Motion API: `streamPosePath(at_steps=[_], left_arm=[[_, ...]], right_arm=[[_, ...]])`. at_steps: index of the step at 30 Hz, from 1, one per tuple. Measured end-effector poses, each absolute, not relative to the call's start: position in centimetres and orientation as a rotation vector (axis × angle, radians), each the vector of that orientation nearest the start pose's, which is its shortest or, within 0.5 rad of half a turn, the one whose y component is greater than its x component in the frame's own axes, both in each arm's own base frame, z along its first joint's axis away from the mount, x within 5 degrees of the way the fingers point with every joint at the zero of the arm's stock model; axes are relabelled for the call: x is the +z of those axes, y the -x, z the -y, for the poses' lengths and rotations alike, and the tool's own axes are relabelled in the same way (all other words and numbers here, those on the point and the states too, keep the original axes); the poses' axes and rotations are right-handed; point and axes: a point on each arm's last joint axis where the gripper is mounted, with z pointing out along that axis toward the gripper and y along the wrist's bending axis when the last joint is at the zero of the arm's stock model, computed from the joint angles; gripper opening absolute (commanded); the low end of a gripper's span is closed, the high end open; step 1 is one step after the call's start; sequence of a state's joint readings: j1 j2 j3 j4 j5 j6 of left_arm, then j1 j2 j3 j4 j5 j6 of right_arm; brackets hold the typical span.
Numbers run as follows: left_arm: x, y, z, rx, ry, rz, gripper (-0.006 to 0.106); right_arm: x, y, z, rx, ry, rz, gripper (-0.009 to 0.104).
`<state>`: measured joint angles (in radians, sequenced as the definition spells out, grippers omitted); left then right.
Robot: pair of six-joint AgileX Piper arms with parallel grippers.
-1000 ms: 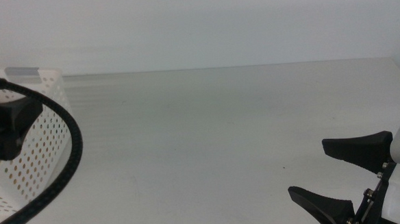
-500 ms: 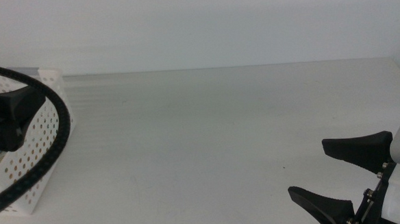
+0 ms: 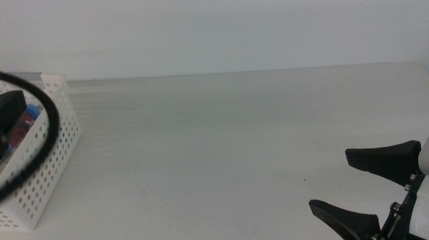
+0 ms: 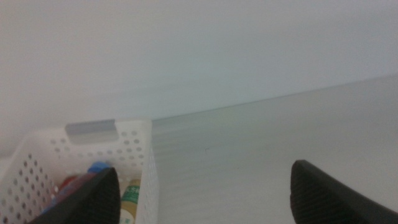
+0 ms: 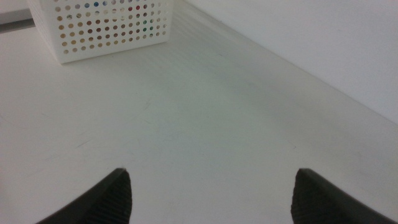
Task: Use arms to grab the bottles and put them into the dustbin to the left of the table.
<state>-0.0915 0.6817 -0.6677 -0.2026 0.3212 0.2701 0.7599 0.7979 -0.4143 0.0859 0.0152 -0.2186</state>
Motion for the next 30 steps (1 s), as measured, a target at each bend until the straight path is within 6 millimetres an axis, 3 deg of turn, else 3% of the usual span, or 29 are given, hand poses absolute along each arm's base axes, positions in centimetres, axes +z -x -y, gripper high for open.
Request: streamPosePath(at_steps=[13, 22, 26, 30], left_arm=[[34.9, -14.1, 1.8, -0.112, -0.121, -1.812, 0.09], [35.2, -13.3, 1.7, -0.111, -0.119, -1.78, 0.09], [34.0, -12.3, 1.6, -0.111, -0.118, -1.779, 0.09], [31.3, -10.9, 1.5, -0.11, -0.119, -1.806, 0.09]], right_arm=[[27.0, -11.7, -11.2, 0.428, 0.825, -1.722, 0.067], [26.0, -10.4, -9.8, 0.415, 0.834, -1.717, 0.067], [26.5, -10.6, -8.8, 0.344, 0.802, -1.685, 0.067], [26.9, -11.1, -7.3, 0.257, 0.714, -1.685, 0.067]])
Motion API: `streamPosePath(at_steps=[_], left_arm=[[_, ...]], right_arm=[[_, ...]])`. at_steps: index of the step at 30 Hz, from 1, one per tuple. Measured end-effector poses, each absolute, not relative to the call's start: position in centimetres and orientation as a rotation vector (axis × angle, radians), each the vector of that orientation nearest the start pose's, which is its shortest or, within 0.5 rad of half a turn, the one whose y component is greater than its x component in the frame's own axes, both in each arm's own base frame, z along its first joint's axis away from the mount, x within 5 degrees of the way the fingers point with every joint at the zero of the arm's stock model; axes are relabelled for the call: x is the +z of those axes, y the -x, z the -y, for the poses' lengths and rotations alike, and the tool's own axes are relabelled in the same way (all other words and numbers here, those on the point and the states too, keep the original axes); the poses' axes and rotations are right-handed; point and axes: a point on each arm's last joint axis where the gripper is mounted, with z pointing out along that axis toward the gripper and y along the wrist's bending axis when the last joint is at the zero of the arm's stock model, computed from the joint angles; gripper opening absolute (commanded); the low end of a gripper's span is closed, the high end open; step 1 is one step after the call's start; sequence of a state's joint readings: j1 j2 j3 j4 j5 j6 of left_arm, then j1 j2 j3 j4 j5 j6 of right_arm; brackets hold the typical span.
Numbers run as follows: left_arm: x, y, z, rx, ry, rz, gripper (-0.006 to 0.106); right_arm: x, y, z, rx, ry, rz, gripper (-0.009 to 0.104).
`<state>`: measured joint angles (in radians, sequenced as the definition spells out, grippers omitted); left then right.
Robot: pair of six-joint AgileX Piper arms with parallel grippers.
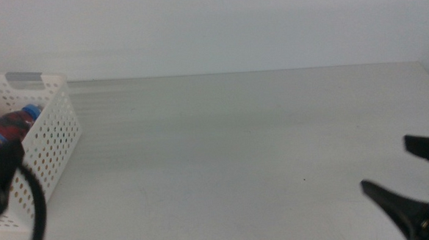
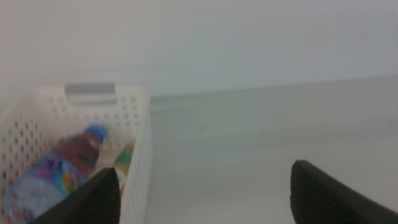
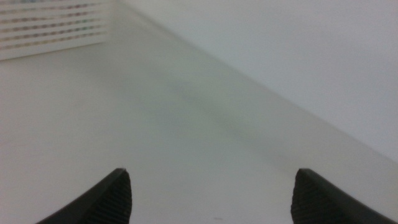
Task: Use arms to grab the bottles and put them into the dustbin to the left of the table.
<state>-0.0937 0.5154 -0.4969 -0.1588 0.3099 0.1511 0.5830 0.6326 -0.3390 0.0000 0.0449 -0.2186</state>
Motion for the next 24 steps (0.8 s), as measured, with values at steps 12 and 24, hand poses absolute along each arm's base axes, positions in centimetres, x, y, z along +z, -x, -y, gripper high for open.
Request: streamPosePath(at_steps=[12, 24], left_arm=[[23.0, -6.2, 1.0, -0.111, -0.118, -1.777, 0.09], [18.0, -5.3, 0.7, -0.084, -0.085, -1.799, 0.09]], right_arm=[[25.5, -8.4, -2.1, 0.092, 0.299, -1.63, 0.067], [20.4, -6.1, -0.7, -0.039, 0.227, -1.605, 0.067]])
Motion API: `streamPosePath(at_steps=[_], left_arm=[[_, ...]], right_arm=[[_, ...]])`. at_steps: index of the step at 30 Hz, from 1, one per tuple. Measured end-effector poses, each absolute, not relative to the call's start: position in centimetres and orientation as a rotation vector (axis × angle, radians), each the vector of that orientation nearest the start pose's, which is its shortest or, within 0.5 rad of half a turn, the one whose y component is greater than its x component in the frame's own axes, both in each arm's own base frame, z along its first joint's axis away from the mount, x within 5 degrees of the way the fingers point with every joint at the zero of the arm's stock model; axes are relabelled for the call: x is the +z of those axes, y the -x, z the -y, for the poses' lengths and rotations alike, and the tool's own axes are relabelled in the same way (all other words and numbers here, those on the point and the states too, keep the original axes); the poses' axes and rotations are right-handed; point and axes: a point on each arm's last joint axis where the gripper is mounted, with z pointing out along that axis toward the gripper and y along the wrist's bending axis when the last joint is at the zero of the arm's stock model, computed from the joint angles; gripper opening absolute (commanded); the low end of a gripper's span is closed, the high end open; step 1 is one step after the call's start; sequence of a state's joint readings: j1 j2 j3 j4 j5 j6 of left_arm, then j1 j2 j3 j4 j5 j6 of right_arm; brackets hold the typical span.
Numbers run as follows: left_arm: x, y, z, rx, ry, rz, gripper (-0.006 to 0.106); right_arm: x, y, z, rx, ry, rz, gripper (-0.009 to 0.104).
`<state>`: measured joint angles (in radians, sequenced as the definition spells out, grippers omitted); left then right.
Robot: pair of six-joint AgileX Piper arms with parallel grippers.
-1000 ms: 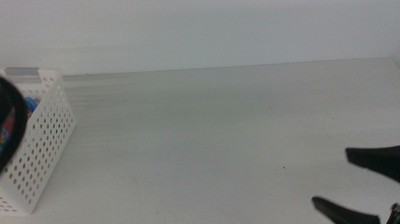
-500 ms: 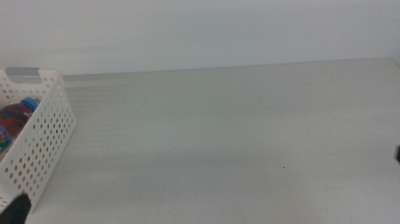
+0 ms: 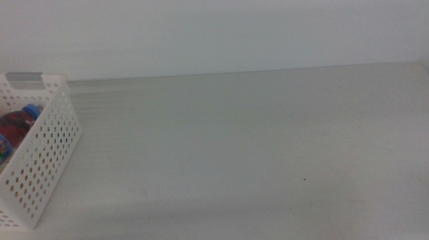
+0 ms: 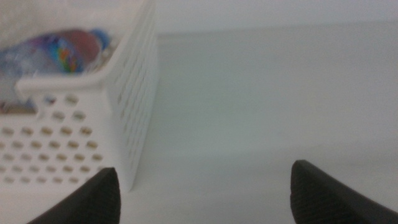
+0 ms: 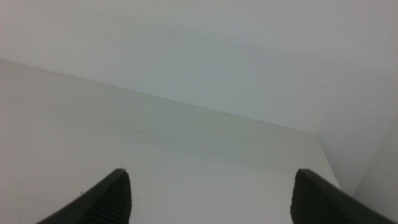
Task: Use arms to grab the bottles and put them into the dustbin to the left of the table.
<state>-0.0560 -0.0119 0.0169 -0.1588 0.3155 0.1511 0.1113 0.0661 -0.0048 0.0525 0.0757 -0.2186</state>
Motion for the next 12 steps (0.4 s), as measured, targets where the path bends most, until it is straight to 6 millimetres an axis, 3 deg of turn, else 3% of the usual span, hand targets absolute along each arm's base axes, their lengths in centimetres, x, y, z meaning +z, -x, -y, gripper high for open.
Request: streamPosePath(at_steps=[12], left_arm=[[17.62, -5.41, 0.34, -0.03, -0.019, -1.806, 0.09]], right_arm=[[19.54, -5.64, -0.68, -0.039, 0.225, -1.583, 0.067]])
